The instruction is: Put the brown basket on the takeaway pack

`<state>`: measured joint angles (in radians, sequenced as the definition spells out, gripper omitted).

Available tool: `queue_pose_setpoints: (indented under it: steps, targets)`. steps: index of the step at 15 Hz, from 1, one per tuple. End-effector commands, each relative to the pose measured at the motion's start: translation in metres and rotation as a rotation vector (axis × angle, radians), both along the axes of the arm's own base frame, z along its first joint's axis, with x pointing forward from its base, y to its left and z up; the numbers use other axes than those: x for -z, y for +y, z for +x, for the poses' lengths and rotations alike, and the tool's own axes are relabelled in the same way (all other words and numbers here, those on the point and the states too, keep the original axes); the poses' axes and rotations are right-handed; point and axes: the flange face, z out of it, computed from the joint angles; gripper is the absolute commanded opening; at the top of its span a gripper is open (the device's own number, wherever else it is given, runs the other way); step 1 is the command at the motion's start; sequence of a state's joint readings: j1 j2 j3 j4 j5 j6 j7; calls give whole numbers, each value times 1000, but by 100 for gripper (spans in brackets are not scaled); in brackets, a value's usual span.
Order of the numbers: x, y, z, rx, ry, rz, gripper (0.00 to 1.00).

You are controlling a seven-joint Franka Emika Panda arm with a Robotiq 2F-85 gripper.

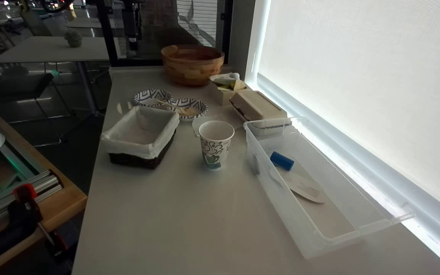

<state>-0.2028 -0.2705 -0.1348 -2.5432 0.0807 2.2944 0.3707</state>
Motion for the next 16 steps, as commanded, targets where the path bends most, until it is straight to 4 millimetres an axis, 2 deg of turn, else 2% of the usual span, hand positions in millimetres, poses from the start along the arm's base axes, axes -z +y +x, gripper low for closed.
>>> queue_pose_setpoints:
  steps: [1,4,8,13,16]
  targets:
    - [-1,0,0,0,1,0,100]
    - [-1,0,1,0,0,0,100]
    - [6,-8,6,134,-52,20,100]
    - [28,-12,0,364,-62,26,100]
    - [53,-17,-17,480,-21,23,100]
